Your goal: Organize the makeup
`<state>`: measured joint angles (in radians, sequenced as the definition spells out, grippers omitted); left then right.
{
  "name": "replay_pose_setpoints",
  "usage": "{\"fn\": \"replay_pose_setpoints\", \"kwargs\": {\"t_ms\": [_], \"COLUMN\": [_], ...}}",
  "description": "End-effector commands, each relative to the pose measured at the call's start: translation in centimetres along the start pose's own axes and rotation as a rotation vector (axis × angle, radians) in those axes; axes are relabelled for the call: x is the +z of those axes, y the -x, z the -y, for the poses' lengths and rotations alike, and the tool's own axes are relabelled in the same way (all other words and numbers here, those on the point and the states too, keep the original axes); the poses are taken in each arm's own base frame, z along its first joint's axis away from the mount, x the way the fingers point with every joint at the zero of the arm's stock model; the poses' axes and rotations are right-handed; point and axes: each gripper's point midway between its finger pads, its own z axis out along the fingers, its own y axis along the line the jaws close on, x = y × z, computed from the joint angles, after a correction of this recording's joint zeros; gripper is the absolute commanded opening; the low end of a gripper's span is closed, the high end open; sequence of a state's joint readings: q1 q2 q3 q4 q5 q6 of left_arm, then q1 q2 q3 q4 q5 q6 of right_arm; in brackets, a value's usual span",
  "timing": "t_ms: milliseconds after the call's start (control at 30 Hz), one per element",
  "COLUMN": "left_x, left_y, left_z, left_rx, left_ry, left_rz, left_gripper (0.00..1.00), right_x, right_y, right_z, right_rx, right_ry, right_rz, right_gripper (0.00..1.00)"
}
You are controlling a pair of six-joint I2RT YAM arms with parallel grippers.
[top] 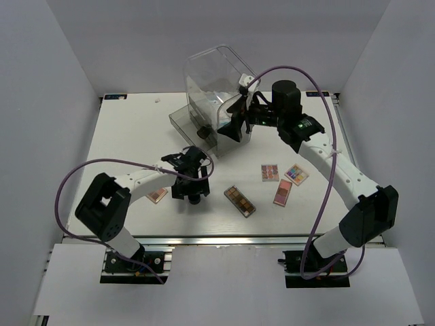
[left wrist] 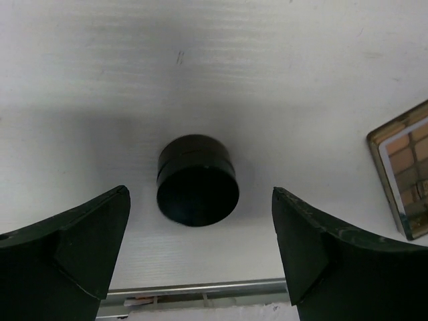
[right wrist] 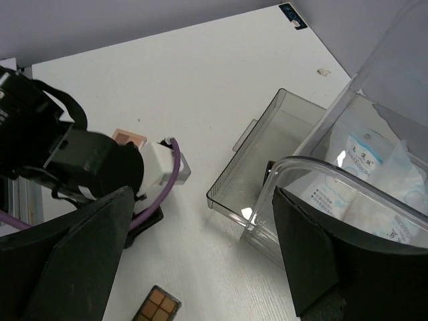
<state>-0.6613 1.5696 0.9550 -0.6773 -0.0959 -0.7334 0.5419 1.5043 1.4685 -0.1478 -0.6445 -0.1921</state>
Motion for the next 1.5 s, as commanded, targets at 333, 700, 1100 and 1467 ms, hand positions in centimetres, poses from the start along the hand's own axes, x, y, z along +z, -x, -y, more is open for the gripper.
{"fn": "replay_pose_setpoints", "kwargs": {"t_ms": [333,700,1100,1467], "left_x": [0.3,1.4,-2.6,-11.1], "left_y": [0.2,0.4,3.1,11.4], "left_z": [-0.5,0.3,2.4,2.8], "left_rx": [0.057,0.055,-0.024,-0.206], "left_ry": [0.167,0.14,0.014,-0.202], "left_rz": [0.025,0.032,0.164,0.384], "left_gripper": [0.74,0.5,0.0,0.0], "right_x": [-2.4,-3.3,-4.3,-5.5], "right_y": [2.5,2.5,3.5,3.1], "right_z": [1.3,0.6,0.1,0.1], "right_rx": [0.002,-0.004,-0.044,-0.05], "right_ry": [-0.069,-0.065,-0.076,-0.099], "right_rz": [0.086,0.097,0.134,0.146], "right_gripper": [0.88,0.88,0.89,0.88]}}
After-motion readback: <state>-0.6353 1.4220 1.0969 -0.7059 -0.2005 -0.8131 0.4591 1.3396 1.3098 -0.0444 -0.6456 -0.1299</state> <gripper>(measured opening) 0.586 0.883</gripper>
